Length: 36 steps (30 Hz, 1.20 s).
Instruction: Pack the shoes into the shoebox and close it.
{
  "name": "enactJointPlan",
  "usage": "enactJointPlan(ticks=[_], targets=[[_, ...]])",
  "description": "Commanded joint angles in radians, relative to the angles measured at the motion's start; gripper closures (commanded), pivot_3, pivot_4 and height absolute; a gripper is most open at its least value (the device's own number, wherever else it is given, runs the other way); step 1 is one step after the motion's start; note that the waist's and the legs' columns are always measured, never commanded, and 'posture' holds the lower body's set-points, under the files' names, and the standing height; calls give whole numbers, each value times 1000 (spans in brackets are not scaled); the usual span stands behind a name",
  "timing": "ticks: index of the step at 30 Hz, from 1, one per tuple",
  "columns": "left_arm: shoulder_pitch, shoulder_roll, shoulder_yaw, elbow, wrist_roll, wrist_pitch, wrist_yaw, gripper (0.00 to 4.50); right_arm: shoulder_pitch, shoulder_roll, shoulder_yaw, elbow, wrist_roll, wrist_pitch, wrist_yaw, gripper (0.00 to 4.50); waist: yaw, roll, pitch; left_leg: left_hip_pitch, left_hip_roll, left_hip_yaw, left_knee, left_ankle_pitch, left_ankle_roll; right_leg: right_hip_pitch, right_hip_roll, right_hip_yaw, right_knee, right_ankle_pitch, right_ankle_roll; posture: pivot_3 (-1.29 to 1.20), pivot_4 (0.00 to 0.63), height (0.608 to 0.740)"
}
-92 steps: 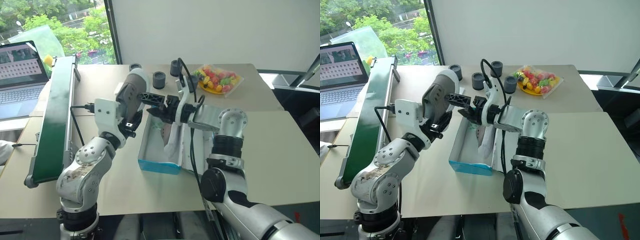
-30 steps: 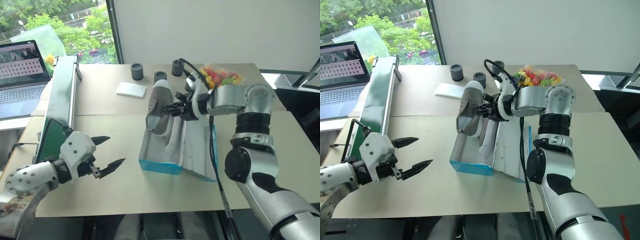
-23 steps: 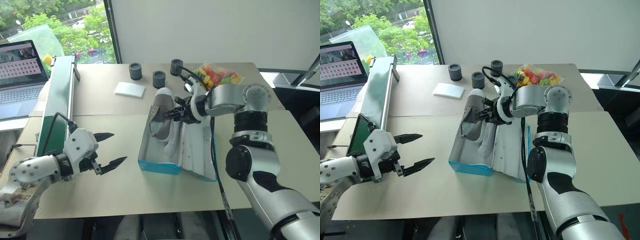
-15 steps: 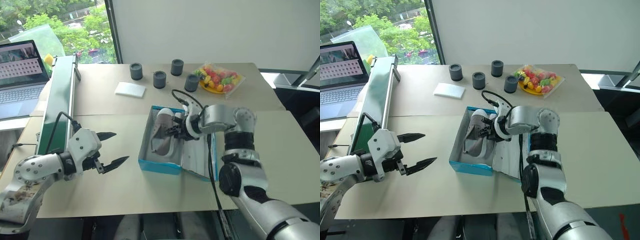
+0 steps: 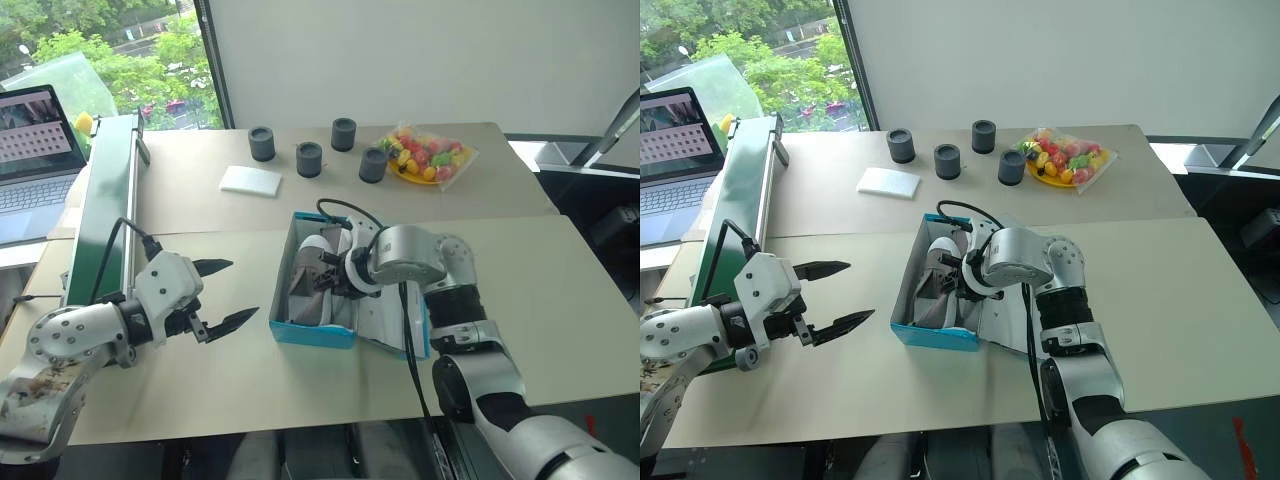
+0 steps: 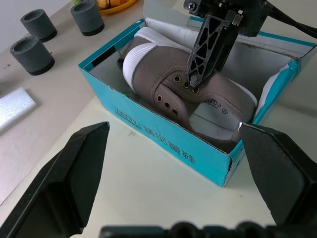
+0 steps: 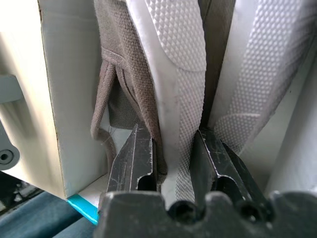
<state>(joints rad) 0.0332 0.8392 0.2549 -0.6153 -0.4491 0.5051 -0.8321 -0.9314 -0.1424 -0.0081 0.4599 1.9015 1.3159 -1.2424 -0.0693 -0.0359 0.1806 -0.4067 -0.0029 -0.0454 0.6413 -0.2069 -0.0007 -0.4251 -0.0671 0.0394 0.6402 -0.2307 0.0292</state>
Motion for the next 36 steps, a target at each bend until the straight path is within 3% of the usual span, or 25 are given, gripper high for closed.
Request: enactJointPlan(ticks=[1,2,4,12,13,17,21,23,26,27,28,31,36], targets=[[-9,13,-4,-18,11,-4,9,7,-69,-24,38,37,-118,48,142,3789,1,0,0,0,0,0,0,0,0,0,0,0,0,0,0,0,150,740],[-8,13,-2,-17,11,-4,8,7,-82,-24,39,46,-138,52,170,3789,1,0,0,0,0,0,0,0,0,0,1,0,0,0,0,0,150,740],[-8,13,1,-16,11,-4,8,0,-110,-18,29,59,-180,51,226,2933,2,0,0,0,1,0,0,0,0,0,1,0,0,0,0,0,150,740],[-33,10,-20,-2,19,-1,11,0,-244,-13,-42,51,-244,64,408,209,2,0,0,-1,1,0,0,0,0,-1,2,0,0,1,-1,0,150,740],[-36,11,-21,2,22,-3,10,0,-250,-16,-54,53,-242,64,413,27,3,0,0,-1,1,0,0,0,0,-1,2,0,0,1,-1,0,150,740],[-48,15,-26,20,29,-10,6,0,-282,-61,-84,-15,-249,98,578,27,7,0,0,-1,1,0,0,0,0,-1,2,0,-1,1,-1,0,150,740],[-65,16,-32,36,28,-13,3,0,-257,-200,-120,-195,-143,256,970,27,17,2,2,-3,1,0,0,0,0,-2,2,-1,-1,1,-1,0,150,740],[-71,15,-36,43,29,-17,0,0,-155,-334,-107,-328,-73,290,1181,27,28,1,1,-3,1,0,0,-1,1,-2,2,-1,-2,1,-1,0,150,740],[-78,14,-40,48,27,-18,-6,0,17,-527,-55,-576,-109,299,1439,27,41,1,1,-3,2,-4,0,-1,2,3,3,-2,-9,1,-1,0,150,740],[-82,15,-41,49,25,-17,-8,0,78,-570,-60,-635,-123,299,1505,548,42,1,1,-4,2,-4,0,-1,2,3,3,-2,-10,1,-1,0,150,740],[-85,15,-42,50,22,-16,-11,0,132,-608,-63,-701,-153,299,1571,692,42,1,2,-4,2,-4,0,-1,2,3,3,-1,-10,1,0,0,150,740],[-95,17,-45,58,19,-16,-19,0,280,-696,-55,-887,-273,298,1759,1716,29,3,2,-3,2,0,1,-1,2,1,6,2,-9,1,-1,0,150,740],[-117,21,-65,70,22,-14,-33,0,532,-851,171,-1064,-679,70,1942,3449,37,2,2,0,5,-1,1,-1,2,3,8,2,-9,-2,4,0,150,740]])
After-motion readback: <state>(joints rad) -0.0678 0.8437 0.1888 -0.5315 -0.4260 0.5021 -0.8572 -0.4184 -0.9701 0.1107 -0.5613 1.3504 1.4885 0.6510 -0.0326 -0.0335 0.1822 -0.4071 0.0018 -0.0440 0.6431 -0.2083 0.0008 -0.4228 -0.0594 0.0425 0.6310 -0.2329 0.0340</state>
